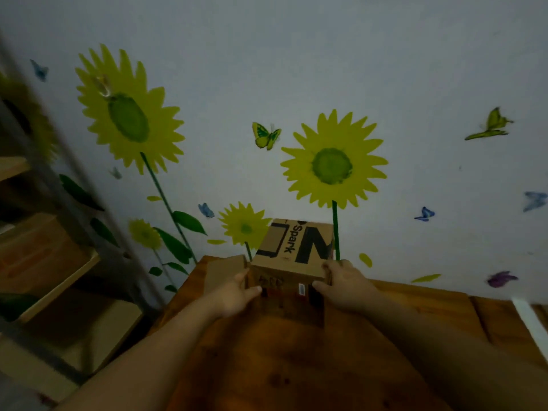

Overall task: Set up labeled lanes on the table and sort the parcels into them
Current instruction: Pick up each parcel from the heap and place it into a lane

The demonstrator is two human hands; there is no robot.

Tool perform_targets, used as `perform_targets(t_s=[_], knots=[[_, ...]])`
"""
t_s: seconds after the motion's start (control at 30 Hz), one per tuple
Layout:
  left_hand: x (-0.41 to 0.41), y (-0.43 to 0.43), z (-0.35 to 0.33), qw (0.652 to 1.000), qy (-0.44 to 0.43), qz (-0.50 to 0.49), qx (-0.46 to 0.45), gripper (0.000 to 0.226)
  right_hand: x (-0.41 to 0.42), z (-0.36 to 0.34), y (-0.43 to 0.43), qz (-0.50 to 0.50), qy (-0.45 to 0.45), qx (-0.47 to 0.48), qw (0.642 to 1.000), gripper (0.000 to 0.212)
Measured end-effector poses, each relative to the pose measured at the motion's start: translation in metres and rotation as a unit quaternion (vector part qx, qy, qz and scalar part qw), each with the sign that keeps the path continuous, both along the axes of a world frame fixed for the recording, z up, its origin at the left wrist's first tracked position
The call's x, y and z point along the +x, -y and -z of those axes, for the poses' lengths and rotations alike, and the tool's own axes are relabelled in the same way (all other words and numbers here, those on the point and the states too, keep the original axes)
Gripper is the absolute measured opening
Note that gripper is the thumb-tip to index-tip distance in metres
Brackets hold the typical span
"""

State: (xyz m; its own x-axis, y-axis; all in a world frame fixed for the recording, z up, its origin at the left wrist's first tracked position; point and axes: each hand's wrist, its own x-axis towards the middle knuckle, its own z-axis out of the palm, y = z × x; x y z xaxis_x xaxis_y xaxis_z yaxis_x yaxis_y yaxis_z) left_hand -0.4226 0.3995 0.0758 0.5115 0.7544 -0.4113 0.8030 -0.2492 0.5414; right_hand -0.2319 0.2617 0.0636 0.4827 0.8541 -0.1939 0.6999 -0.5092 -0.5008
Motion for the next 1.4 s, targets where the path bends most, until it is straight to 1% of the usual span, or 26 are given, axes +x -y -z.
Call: perform_targets(t_s=[0.1, 0.17, 0.2, 0.27, 0.3, 0.4, 0.47, 0.53, 0.57, 0.6, 0.63, 0.67, 0.7, 0.77, 0.8, 0.87, 0.9, 0.93, 1.0, 1.03, 1.13, 1.17, 1.23, 1.27, 1.33, 1.4], knots=[[0.014, -0.039, 0.012, 0.997, 0.080, 0.011, -0.004, 0.068, -0.003, 0.006, -0.023, 0.085, -0.054, 0.013, 0.995, 0.069], [0.025, -0.060, 0.020, 0.993, 0.113, 0.007, -0.030, 0.077, -0.010, 0.011, -0.034, 0.126, -0.092, 0.021, 0.988, 0.065], [0.032, -0.068, 0.024, 0.992, 0.121, 0.009, -0.034, 0.078, -0.014, 0.012, -0.037, 0.141, -0.101, 0.034, 0.984, 0.061], [0.043, -0.076, 0.027, 0.993, 0.117, 0.017, -0.029, 0.074, -0.026, 0.014, -0.040, 0.160, -0.085, 0.052, 0.982, 0.051], [0.047, -0.077, 0.028, 0.992, 0.118, 0.022, -0.043, 0.072, -0.031, 0.014, -0.040, 0.167, -0.070, 0.054, 0.982, 0.048], [0.047, -0.080, 0.038, 0.987, 0.129, 0.052, -0.079, 0.072, -0.045, 0.019, -0.037, 0.199, -0.062, 0.062, 0.976, 0.045], [0.038, -0.083, 0.047, 0.984, 0.134, 0.075, -0.085, 0.069, -0.056, 0.021, -0.032, 0.233, -0.096, 0.095, 0.963, 0.053], [0.026, -0.083, 0.053, 0.980, 0.147, 0.084, -0.107, 0.066, -0.068, 0.022, -0.023, 0.260, -0.142, 0.127, 0.947, 0.073], [0.018, -0.081, 0.055, 0.977, 0.150, 0.094, -0.121, 0.070, -0.075, 0.022, -0.018, 0.266, -0.166, 0.136, 0.940, 0.083], [0.010, -0.079, 0.057, 0.973, 0.159, 0.107, -0.128, 0.079, -0.081, 0.023, -0.014, 0.265, -0.183, 0.138, 0.937, 0.088], [0.002, -0.076, 0.057, 0.971, 0.156, 0.122, -0.137, 0.089, -0.086, 0.025, -0.008, 0.256, -0.189, 0.132, 0.939, 0.087], [-0.006, -0.073, 0.059, 0.969, 0.143, 0.136, -0.149, 0.097, -0.090, 0.027, -0.003, 0.246, -0.195, 0.126, 0.941, 0.081], [-0.014, -0.067, 0.058, 0.970, 0.124, 0.144, -0.155, 0.101, -0.093, 0.029, 0.002, 0.236, -0.203, 0.117, 0.943, 0.068], [-0.024, -0.056, 0.060, 0.970, 0.118, 0.133, -0.166, 0.098, -0.098, 0.026, 0.009, 0.233, -0.203, 0.108, 0.945, 0.041], [-0.028, -0.051, 0.060, 0.970, 0.132, 0.115, -0.167, 0.090, -0.099, 0.023, 0.011, 0.239, -0.198, 0.121, 0.943, 0.036], [-0.033, -0.035, 0.047, 0.971, 0.176, 0.077, -0.144, 0.071, -0.103, 0.017, 0.016, 0.237, -0.197, 0.168, 0.936, 0.044], [-0.035, -0.027, 0.040, 0.968, 0.202, 0.062, -0.139, 0.067, -0.105, 0.013, 0.019, 0.230, -0.198, 0.183, 0.935, 0.048], [-0.036, -0.020, 0.036, 0.962, 0.231, 0.046, -0.137, 0.066, -0.108, 0.012, 0.022, 0.227, -0.202, 0.188, 0.934, 0.047], [-0.040, -0.004, 0.027, 0.953, 0.257, 0.001, -0.161, 0.063, -0.116, 0.012, 0.033, 0.236, -0.228, 0.181, 0.927, 0.038], [-0.044, 0.002, 0.026, 0.951, 0.255, -0.031, -0.170, 0.062, -0.120, 0.012, 0.039, 0.244, -0.248, 0.174, 0.921, 0.036], [-0.063, 0.018, 0.034, 0.957, 0.201, -0.101, -0.184, 0.074, -0.134, 0.012, 0.059, 0.260, -0.326, 0.131, 0.899, 0.052], [-0.071, 0.027, 0.036, 0.962, 0.178, -0.100, -0.184, 0.070, -0.139, 0.013, 0.066, 0.251, -0.339, 0.117, 0.899, 0.053], [-0.085, 0.044, 0.042, 0.965, 0.155, -0.071, -0.198, 0.058, -0.147, 0.024, 0.079, 0.225, -0.324, 0.100, 0.914, 0.050], [-0.091, 0.052, 0.045, 0.964, 0.156, -0.058, -0.208, 0.057, -0.151, 0.028, 0.086, 0.218, -0.316, 0.098, 0.918, 0.048], [-0.101, 0.067, 0.048, 0.961, 0.165, -0.039, -0.219, 0.065, -0.159, 0.034, 0.098, 0.228, -0.326, 0.101, 0.912, 0.051], [-0.108, 0.077, 0.047, 0.963, 0.180, -0.036, -0.200, 0.073, -0.162, 0.034, 0.109, 0.244, -0.343, 0.112, 0.900, 0.056]])
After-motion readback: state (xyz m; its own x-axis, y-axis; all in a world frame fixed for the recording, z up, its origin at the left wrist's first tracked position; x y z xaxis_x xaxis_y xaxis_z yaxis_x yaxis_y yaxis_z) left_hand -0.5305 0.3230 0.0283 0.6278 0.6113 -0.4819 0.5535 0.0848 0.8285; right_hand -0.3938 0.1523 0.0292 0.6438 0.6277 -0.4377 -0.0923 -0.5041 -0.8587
